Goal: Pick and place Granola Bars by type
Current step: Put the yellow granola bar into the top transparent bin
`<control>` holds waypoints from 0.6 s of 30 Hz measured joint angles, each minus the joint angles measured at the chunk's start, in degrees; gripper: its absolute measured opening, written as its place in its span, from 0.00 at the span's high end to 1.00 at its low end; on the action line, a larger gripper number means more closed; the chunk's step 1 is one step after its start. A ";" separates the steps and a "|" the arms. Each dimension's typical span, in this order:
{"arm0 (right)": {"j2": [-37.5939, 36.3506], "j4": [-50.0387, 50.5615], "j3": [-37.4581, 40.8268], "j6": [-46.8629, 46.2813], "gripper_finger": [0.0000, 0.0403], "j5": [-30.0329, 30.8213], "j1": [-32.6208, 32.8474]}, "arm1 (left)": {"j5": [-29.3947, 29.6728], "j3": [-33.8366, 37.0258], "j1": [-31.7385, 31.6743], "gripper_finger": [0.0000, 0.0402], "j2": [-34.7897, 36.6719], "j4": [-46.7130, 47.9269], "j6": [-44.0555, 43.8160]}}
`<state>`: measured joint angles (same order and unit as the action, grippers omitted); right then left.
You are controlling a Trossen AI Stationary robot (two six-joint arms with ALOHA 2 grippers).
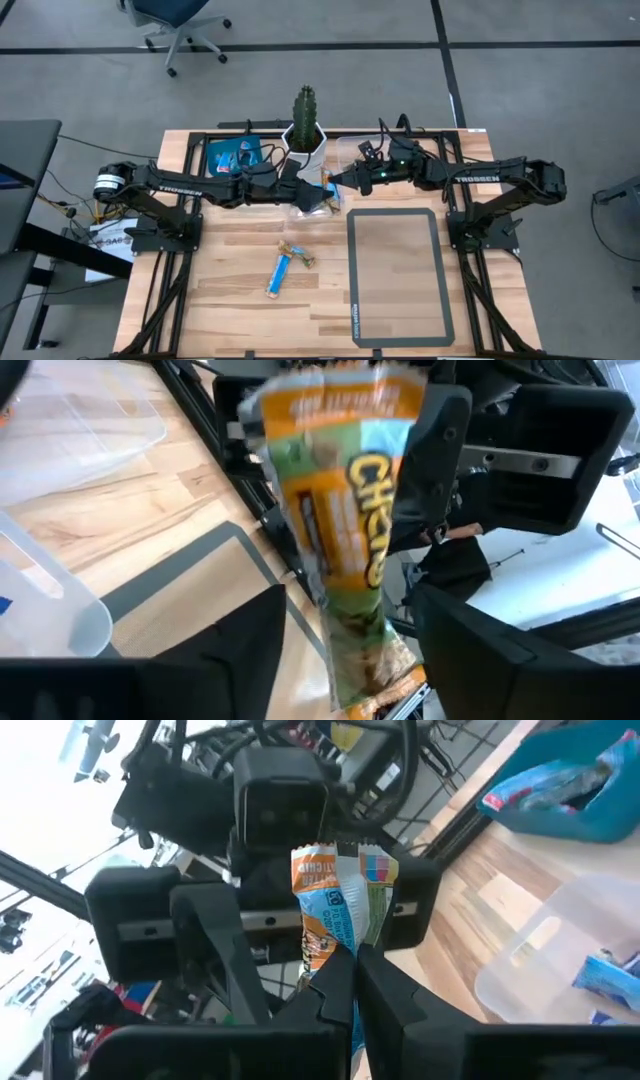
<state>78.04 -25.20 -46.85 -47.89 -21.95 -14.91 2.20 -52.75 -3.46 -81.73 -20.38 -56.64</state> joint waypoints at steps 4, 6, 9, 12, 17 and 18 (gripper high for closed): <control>-0.04 2.42 0.00 1.22 1.00 -1.48 -0.82 | -0.04 0.00 -0.03 0.43 0.00 0.00 0.23; -0.04 4.57 0.00 1.90 1.00 -3.51 -1.95 | -0.51 0.00 -0.03 0.42 0.00 0.15 0.37; -0.07 8.62 -0.01 3.34 1.00 -8.52 -4.35 | -2.26 0.00 -0.05 0.41 0.00 0.65 1.66; -0.07 14.05 0.00 5.57 1.00 -13.75 -7.01 | -4.84 0.00 -0.03 0.41 0.00 0.55 2.75; -0.07 23.85 0.00 10.94 1.00 -17.62 -12.25 | -6.45 0.00 -0.03 0.41 0.00 3.16 3.45; -0.07 25.38 0.00 12.19 1.00 -17.60 -13.41 | -6.45 0.00 -0.03 0.41 0.00 3.76 3.45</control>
<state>77.97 0.19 -46.85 -35.70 -39.54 -28.32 -4.25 -52.75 -3.49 -81.73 -16.62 -53.19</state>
